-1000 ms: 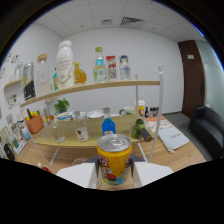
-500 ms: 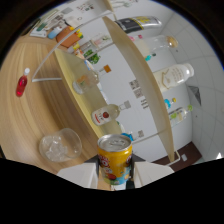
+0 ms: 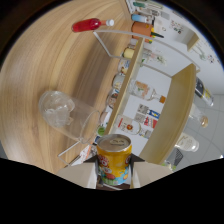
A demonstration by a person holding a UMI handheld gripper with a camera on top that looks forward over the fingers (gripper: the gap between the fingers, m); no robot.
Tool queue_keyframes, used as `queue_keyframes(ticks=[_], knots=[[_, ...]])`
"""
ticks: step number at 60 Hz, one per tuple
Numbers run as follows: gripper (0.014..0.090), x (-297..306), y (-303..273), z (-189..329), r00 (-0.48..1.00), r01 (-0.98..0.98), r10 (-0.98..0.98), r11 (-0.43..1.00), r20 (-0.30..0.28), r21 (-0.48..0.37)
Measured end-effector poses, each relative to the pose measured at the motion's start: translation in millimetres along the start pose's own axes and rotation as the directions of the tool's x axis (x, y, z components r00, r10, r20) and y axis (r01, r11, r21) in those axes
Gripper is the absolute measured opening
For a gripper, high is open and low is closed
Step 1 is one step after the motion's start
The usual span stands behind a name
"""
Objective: Make me a cup of Vodka Sunrise.
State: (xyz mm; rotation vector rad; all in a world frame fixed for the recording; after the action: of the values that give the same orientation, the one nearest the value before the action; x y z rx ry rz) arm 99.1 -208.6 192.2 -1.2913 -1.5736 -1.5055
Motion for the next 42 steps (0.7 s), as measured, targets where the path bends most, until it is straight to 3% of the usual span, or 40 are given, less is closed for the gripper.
queue_keyframes(ticks=[9,18,26,31,37,42], knots=[[0.0497,5.8,-2.4,-7.5,0.994,-0.112,0.112,0.993,0.001,0.027],[0.0495,46.6,-1.4,-23.5,0.867,-0.494,0.498,0.861,0.004,0.124],[0.0498,100.8,23.0,-42.8,0.524,-0.836,0.850,0.500,0.057,0.225],[0.0499,118.2,58.7,-56.4,0.268,-0.937,0.959,0.239,0.087,0.254],[0.0498,110.3,103.8,-53.3,-0.029,-0.973,0.991,-0.058,0.132,0.223],[0.0499,78.8,135.6,-42.2,-0.194,-0.961,0.972,-0.216,0.134,0.172]])
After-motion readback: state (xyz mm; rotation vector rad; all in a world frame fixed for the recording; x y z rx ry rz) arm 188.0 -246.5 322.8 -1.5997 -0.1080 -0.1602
